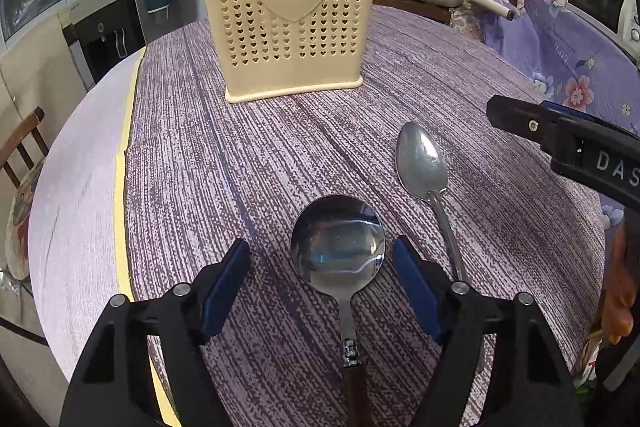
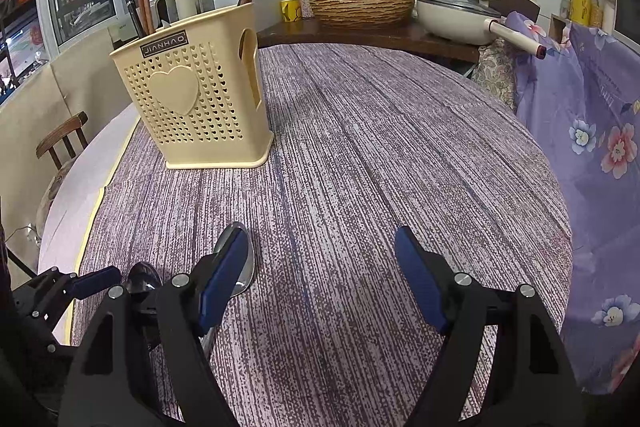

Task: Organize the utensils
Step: 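Close the left tool on a large spoon while the right tool grasps a metal spoon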

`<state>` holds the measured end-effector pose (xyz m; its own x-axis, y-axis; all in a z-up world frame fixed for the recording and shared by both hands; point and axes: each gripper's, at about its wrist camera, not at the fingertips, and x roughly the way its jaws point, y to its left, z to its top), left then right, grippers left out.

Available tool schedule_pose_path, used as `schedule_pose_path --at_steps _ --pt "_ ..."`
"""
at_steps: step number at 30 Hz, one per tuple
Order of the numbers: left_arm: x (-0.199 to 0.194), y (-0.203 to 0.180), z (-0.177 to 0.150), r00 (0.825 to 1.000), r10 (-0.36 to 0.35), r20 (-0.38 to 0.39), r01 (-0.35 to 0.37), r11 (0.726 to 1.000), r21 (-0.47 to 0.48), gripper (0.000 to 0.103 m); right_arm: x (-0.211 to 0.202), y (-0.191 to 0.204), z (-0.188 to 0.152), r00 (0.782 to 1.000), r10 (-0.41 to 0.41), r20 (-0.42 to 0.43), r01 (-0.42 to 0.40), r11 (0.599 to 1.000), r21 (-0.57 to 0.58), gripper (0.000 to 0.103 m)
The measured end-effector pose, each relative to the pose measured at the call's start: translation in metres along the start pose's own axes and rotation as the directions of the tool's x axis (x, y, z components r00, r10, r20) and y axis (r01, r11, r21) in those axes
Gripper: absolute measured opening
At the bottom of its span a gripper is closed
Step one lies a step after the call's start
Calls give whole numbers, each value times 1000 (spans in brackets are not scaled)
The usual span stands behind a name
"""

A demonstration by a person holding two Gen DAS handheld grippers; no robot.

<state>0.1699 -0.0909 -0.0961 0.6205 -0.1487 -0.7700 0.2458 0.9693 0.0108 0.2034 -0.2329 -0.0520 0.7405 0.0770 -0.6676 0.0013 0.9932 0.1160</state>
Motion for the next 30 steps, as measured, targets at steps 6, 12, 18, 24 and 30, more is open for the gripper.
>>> schedule_pose_path --at_steps 6,12,18,24,30 --pt "-3 2 2 1000 -13 7 13 1000 -12 47 4 4 -2 1000 -4 -19 4 1000 -7 76" --pt "-4 9 1 999 -32 9 33 999 -36 47 10 17 -4 999 12 -53 -13 999 -29 76" --pt "-7 28 2 1000 3 24 -1 997 -77 47 20 39 -9 994 44 -105 -51 997 -62 75" --pt "-11 50 3 999 38 34 -33 990 -137 47 37 58 -18 985 35 -167 -52 994 -95 70" --pt "-12 54 2 999 37 36 -32 989 -146 47 48 62 -21 984 2 -180 -20 995 -97 63"
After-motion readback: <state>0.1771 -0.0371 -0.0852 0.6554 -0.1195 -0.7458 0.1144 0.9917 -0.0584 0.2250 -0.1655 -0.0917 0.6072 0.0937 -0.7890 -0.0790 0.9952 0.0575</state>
